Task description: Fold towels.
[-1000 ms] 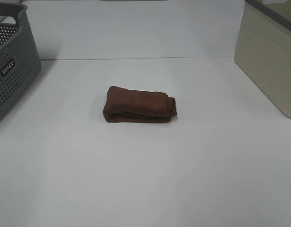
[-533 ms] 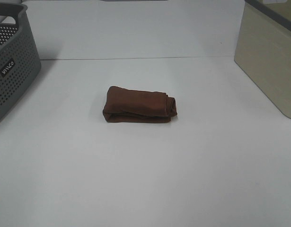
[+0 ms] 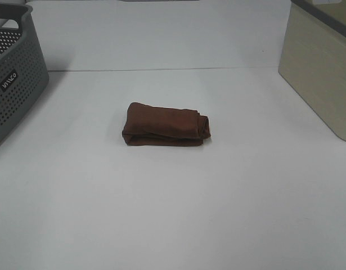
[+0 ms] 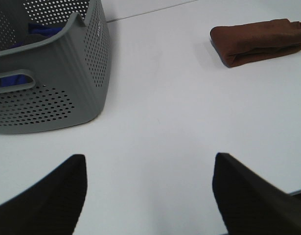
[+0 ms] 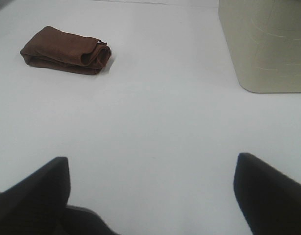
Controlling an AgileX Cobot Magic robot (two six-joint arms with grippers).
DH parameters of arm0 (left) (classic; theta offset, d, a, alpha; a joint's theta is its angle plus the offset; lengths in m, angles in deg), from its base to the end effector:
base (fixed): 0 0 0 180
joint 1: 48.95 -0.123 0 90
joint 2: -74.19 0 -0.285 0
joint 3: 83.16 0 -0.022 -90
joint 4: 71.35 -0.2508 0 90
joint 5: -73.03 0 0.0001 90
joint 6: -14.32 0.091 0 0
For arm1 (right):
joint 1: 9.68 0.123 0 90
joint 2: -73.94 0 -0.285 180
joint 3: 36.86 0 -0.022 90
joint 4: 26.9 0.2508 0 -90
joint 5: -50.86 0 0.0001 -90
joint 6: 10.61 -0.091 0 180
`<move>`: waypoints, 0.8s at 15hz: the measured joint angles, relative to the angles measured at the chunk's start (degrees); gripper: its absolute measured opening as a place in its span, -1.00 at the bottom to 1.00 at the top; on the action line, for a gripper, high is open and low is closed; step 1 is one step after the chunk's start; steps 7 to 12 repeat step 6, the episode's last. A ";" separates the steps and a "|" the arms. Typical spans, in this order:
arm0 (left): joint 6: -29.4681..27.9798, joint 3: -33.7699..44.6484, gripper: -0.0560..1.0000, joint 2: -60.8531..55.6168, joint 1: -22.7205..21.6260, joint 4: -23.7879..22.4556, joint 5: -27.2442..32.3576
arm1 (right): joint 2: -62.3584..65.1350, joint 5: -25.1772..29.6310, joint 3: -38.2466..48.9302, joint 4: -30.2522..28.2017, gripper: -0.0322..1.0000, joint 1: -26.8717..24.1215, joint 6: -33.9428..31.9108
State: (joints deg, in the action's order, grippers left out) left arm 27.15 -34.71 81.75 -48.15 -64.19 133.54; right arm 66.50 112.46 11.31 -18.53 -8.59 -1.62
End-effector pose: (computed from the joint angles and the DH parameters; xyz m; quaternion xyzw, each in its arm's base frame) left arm -0.0060 -0.0098 0.2787 0.1032 0.8425 -0.0070 0.5287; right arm -0.0079 0.0115 0.2787 -0.0786 0.8477 0.0369 0.5233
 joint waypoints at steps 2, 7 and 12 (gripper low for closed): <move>0.00 0.00 0.41 0.00 0.00 0.00 0.00 | 0.00 0.00 0.00 0.00 0.71 0.00 0.00; 0.00 0.00 0.41 0.00 0.00 0.00 0.00 | 0.00 0.00 0.00 0.00 0.71 -0.06 0.00; 0.00 0.00 0.41 0.00 0.00 0.00 0.00 | 0.00 0.00 0.00 0.00 0.71 -0.06 0.00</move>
